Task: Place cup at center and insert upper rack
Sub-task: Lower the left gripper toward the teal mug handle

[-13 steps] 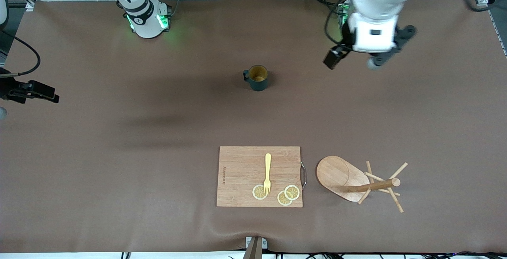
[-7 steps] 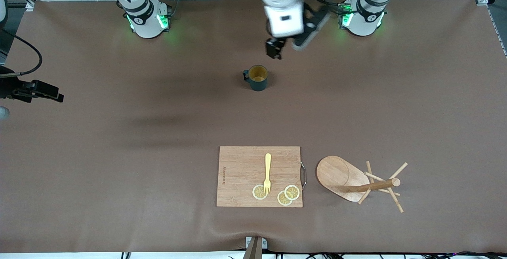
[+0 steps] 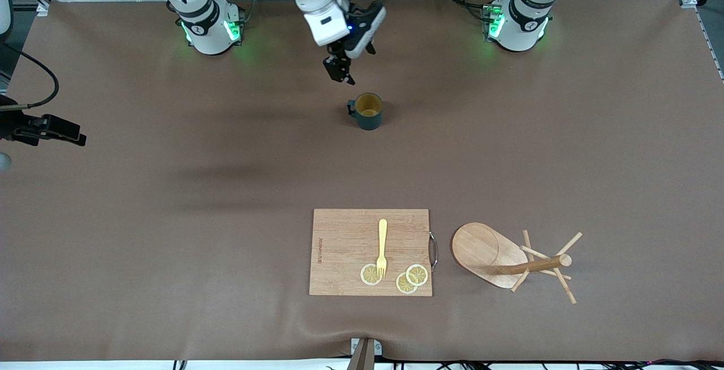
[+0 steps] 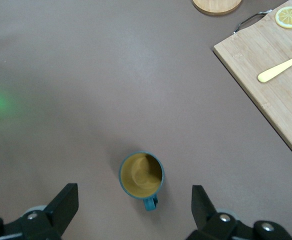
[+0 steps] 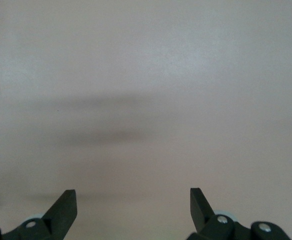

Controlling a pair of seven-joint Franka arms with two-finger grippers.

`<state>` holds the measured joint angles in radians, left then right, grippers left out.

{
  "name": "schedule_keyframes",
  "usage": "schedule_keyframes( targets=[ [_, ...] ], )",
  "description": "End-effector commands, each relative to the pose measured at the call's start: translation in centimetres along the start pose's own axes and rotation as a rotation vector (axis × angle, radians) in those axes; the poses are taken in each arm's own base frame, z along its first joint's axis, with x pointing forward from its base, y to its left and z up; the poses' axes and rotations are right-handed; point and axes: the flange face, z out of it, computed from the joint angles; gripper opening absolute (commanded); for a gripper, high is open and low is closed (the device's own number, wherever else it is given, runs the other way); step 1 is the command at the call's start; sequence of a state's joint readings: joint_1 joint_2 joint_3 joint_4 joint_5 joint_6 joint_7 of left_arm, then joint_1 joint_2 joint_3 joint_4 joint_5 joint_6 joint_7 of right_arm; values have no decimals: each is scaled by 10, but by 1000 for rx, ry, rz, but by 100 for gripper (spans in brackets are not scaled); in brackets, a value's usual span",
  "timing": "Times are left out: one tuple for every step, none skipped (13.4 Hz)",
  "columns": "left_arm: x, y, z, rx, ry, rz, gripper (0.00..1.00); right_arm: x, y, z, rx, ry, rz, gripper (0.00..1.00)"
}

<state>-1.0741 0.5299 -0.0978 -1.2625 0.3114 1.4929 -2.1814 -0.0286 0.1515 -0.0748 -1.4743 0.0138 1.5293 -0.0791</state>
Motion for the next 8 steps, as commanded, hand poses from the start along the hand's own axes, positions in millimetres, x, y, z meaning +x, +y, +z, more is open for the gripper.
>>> schedule_keyframes(
  targets=[
    [-51,6,26,-28,100,-13,100,-2,0,-7,-17,5,15,100],
    [-72,6,40,-38,134,-21,100,-2,-1,-7,-8,10,14,100],
    [-91,5,53,-47,163,-21,100,-2,-2,-8,-10,10,13,100],
    [-111,4,66,-58,198,-18,100,-1,0,-8,-19,15,12,100],
    [-127,6,86,-65,240,-26,100,-1,0,-7,-11,14,16,100],
    [-146,2,102,-72,274,-18,100,-1,-1,-7,-12,13,13,100],
    [-157,3,119,-76,303,-22,100,-1,-2,-6,-10,8,13,100],
    [-164,6,131,-79,317,-38,100,-1,-2,-5,-8,4,13,100]
  ],
)
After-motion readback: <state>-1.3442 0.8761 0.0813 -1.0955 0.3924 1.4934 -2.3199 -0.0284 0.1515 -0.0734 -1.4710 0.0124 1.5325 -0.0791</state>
